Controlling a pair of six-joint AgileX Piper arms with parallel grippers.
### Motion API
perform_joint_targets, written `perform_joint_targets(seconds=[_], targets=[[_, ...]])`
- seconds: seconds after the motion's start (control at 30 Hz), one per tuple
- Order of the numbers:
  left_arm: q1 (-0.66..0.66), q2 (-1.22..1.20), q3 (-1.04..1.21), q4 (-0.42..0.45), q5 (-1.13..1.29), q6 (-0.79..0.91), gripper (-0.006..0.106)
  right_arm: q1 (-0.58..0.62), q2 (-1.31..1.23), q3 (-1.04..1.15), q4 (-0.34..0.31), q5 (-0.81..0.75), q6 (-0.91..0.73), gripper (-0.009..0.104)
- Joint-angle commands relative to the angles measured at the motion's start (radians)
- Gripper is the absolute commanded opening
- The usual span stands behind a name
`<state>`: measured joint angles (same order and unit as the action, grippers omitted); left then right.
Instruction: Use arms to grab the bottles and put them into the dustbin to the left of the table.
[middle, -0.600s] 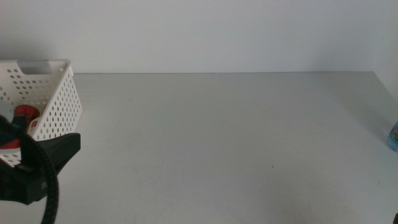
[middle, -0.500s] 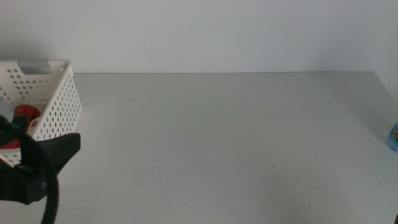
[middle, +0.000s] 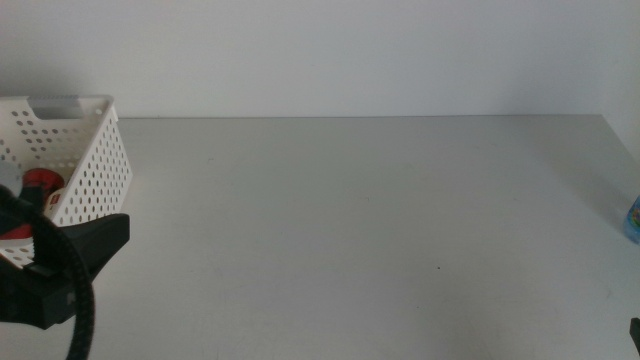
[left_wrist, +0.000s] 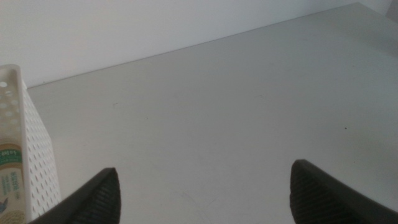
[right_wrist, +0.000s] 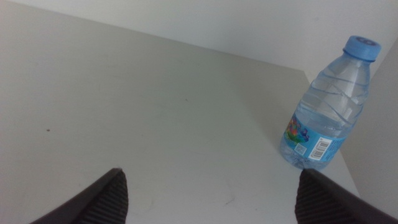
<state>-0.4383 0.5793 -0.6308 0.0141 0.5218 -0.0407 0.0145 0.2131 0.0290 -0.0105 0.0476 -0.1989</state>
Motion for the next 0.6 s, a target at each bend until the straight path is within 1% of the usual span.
perform_joint_targets(seconds=[0.0, 0.23, 0.33, 0.43, 0.57], targets=[[0.002, 0.002, -0.026, 0.0, -0.078, -0.015, 0.092, -0.005, 0.138, -0.008, -0.021, -0.181, -0.021, 0.071], [0.002, 0.002, -0.026, 0.0, -0.078, -0.015, 0.092, -0.005, 0.487, -0.01, -0.049, -0.511, 0.003, 0.071], [0.002, 0.002, -0.026, 0.0, -0.078, -0.015, 0.092, -0.005, 0.605, -0.01, -0.048, -0.636, 0.035, 0.071], [0.002, 0.002, -0.026, 0.0, -0.078, -0.015, 0.092, -0.005, 0.714, -0.01, -0.048, -0.72, 0.037, 0.071], [0.002, 0.002, -0.026, 0.0, -0.078, -0.015, 0.092, -0.005, 0.812, -0.01, -0.054, -0.786, 0.043, 0.071]])
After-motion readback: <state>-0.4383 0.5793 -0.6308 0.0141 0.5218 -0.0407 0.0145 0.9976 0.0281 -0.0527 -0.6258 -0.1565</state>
